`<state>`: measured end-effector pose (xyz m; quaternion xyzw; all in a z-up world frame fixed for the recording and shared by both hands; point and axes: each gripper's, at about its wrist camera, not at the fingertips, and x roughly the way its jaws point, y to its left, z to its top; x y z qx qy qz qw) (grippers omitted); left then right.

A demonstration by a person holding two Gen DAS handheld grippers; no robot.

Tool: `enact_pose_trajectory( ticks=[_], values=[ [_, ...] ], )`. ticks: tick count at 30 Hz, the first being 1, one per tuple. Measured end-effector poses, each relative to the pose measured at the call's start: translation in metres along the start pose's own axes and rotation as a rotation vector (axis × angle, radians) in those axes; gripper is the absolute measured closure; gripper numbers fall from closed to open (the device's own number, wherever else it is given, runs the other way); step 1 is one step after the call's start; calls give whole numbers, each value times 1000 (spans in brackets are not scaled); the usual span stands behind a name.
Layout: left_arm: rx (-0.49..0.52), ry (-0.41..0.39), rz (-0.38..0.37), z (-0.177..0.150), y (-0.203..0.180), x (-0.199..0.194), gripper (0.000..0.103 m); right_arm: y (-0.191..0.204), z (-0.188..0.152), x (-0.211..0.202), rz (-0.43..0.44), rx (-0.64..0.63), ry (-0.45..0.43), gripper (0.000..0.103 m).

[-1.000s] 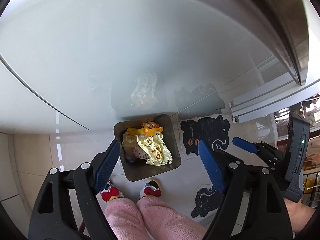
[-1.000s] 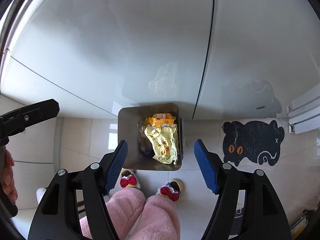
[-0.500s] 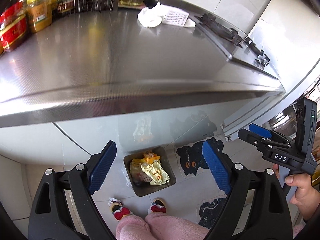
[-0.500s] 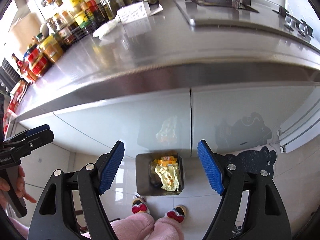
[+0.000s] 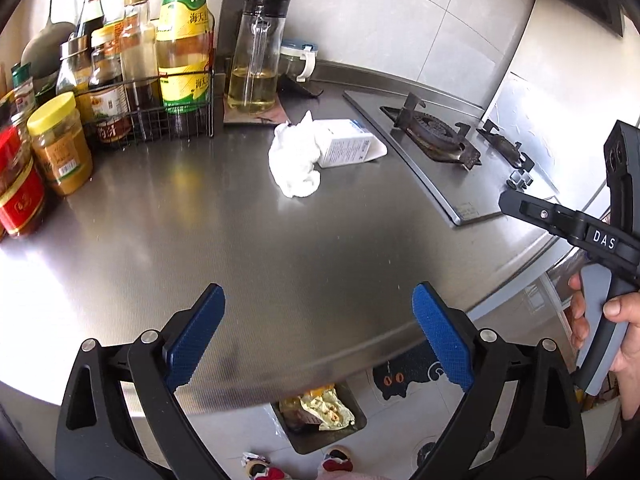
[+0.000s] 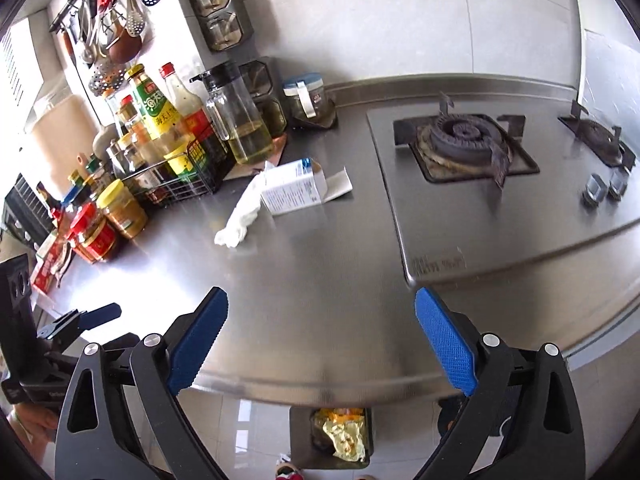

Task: Collect trash
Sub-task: 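Raise both tools toward the white tissue and box on the counter, then grasp the white tissue with the left tool while the right tool grasps the white box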

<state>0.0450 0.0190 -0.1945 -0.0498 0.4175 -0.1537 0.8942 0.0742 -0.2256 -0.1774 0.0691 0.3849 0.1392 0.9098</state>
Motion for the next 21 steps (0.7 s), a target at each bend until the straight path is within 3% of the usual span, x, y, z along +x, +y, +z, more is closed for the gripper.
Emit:
enact_pose_trajectory(
  ticks=[9,15,21],
  values=[
    [42,14,7,67,12,57,13,18,65,77,3,-61,54,8],
    [33,56,9,83,21,98,13,27,82,129,-8,-79,125,9],
    [24,85,-1,85,27,124,14,22,85,155,-33,-90,166,9]
  ],
)
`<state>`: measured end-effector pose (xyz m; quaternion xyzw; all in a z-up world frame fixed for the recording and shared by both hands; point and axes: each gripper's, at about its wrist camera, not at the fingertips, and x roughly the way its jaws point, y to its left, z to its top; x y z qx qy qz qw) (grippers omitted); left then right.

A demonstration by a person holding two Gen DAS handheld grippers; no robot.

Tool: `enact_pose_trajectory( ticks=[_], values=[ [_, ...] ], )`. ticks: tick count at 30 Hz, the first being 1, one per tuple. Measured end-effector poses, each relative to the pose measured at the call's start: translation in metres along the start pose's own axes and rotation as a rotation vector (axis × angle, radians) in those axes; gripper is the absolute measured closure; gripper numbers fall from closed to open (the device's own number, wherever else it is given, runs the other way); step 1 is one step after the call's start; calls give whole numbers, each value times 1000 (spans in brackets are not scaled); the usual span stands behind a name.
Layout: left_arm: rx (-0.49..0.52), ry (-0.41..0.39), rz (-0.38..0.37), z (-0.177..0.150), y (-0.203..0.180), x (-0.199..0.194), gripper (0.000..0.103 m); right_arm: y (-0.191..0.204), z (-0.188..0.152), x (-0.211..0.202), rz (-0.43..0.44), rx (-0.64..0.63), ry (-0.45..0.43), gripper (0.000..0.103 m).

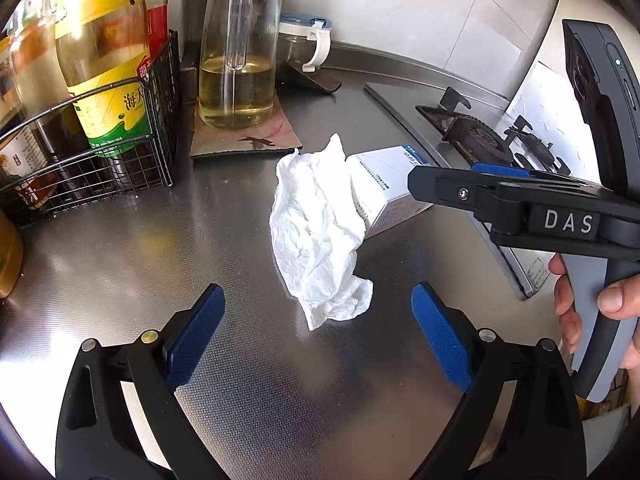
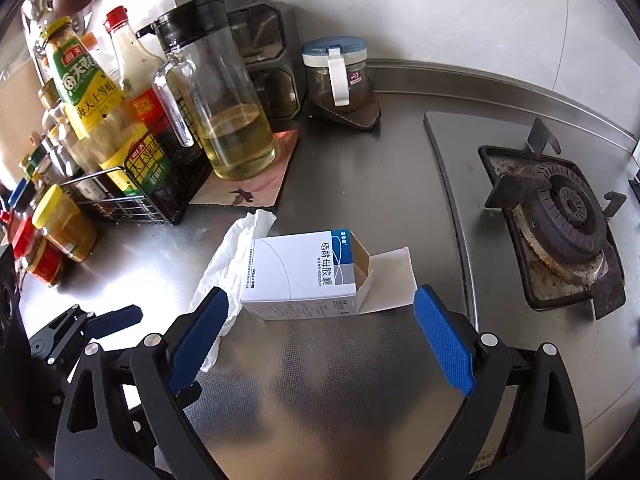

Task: Collect trash
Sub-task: 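Grasp the white tissue with the left tool while the right tool grasps the white box, then carry the tissue and box down over the black bin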

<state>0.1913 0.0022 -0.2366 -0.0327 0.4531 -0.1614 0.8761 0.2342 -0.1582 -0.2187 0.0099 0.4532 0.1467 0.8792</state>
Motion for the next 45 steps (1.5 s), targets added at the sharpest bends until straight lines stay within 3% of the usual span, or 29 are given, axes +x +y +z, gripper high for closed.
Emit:
enact_pose_trajectory(
  ticks=[2,7,13,14,16,17,23,33,45],
  values=[
    [7,0,-5,1,0,4,16,-2,1,6,13,7,14,8],
    [53,6,-20,3,-2,13,33,-1,3,17,23,15,42,8],
    [79,13,-26,5,-2,22,64,2,4,30,7,0,72,8],
    [77,14,-27,5,-2,22,70,2,4,33,11,-5,79,10],
    [66,17,-27,5,0,22,85,4,4,37,20,-25,92,27],
    [66,11,-18,5,0,22,96,6,3,36,13,-37,85,30],
    [62,-26,-12,2,2,3,99,2,-2,5,30,-7,4,31],
    [66,-131,-27,-9,-14,-91,99,-6,-25,-95,85,26,-115,31],
    [82,-192,-72,-66,-67,-190,99,-4,-105,-200,126,10,-189,30]
  ],
)
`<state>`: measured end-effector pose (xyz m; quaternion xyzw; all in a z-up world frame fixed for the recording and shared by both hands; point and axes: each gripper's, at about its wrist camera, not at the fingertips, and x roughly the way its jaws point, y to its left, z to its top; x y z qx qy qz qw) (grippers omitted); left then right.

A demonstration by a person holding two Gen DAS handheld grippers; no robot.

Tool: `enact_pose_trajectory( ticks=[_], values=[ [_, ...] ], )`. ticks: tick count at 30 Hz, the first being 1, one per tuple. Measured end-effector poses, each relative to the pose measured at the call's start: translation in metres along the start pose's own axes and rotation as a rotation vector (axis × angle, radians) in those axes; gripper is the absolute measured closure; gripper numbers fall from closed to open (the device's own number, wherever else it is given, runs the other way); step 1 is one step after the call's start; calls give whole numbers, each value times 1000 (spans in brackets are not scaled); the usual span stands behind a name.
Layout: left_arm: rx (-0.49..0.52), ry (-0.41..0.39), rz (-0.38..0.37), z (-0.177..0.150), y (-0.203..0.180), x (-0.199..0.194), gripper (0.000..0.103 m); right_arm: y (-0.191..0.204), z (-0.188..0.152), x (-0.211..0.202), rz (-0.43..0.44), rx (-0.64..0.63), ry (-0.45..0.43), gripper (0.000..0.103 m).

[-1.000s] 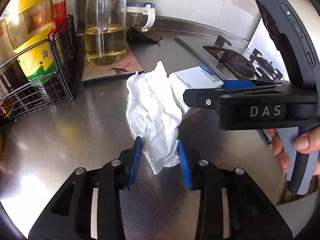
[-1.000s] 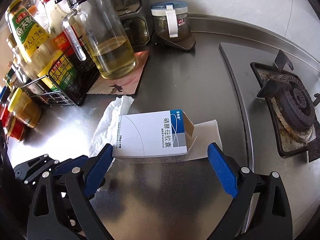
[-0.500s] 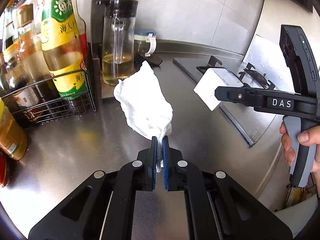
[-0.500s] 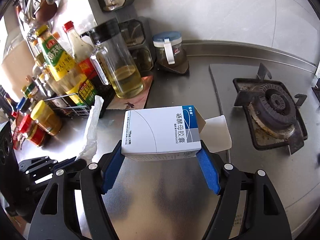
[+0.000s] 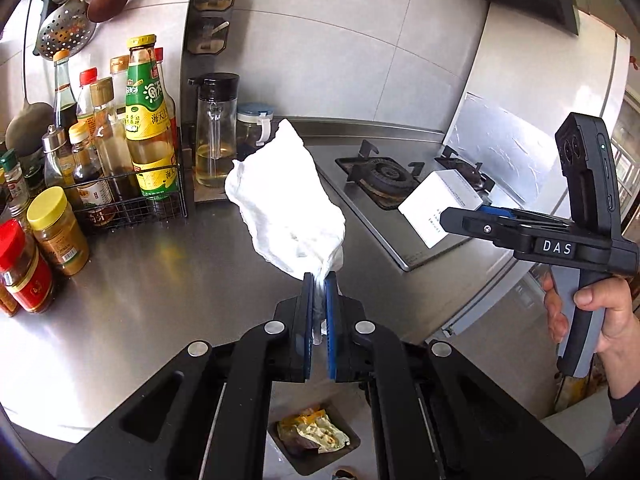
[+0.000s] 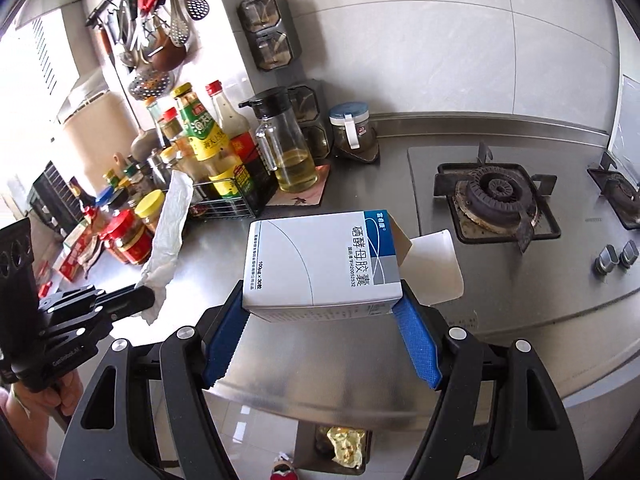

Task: Collect trash
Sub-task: 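Carry the tissue and box down over the black bin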

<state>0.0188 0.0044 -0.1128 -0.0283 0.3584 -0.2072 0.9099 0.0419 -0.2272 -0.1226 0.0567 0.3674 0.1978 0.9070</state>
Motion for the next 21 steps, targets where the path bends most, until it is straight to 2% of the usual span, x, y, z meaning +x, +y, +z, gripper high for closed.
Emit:
enact_pose_trajectory(
  ticks=[7,11,16,21],
  values=[
    [22,42,21,-49,-30,-27,98,7,-58,-34,19,24,43,30],
    [-9,99,16,-82,-34,-24,98,7,-96,-38,41,63,99,30],
    [-54,206,5,-130,-36,-9,98,1,-151,-24,61,113,202,30],
    [-117,348,-18,-184,-34,26,98,-2,-212,15,51,116,334,30]
  ],
)
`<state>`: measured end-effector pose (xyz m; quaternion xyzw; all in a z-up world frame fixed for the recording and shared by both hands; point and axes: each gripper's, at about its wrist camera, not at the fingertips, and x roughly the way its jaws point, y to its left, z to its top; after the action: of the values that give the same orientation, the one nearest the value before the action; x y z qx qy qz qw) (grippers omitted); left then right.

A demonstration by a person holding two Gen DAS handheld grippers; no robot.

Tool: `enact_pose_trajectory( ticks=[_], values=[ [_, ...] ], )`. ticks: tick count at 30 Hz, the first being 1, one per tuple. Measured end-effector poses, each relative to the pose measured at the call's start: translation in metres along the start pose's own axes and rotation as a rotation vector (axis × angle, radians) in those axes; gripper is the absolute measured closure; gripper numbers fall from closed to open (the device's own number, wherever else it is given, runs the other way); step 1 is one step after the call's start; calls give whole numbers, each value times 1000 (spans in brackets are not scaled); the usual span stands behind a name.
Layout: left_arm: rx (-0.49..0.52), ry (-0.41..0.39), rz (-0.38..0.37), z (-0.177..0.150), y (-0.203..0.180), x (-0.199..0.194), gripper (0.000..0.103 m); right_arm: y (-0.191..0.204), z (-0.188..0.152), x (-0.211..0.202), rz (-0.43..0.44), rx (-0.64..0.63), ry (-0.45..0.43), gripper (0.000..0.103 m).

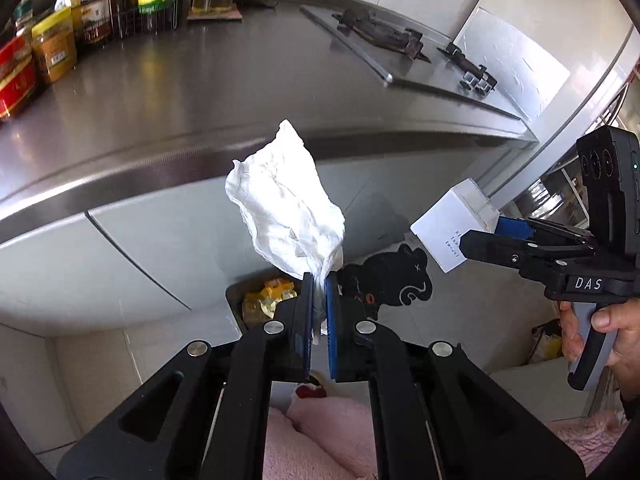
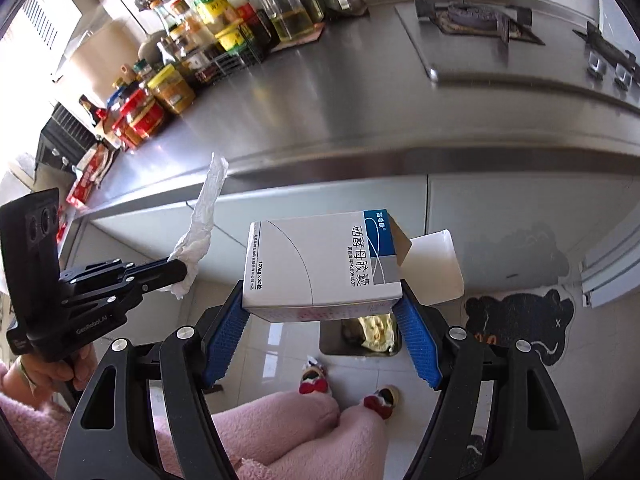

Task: Collect trash
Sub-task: 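Carry the tissue and box down over the black bin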

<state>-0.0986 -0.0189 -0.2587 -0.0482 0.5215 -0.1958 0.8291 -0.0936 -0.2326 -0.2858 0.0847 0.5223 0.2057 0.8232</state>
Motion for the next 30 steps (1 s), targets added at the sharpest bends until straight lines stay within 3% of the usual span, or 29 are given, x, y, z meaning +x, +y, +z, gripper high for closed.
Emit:
enact_pose_trajectory(
  ticks=[10,16,23,30],
  values=[
    [-55,175,33,-51,38,129,98,-41,-49,133,-77,45,212,30],
    [-115,233,25,-62,63,194,98,-55,-63,200,-88,16,262,30],
    [-180,280,-30,-63,93,242,98,-66,-78,260,-95,-35,282,30],
    [-178,288,-33,-69,101,268,98,-57,-95,298,-105,-110,296,30]
  ],
)
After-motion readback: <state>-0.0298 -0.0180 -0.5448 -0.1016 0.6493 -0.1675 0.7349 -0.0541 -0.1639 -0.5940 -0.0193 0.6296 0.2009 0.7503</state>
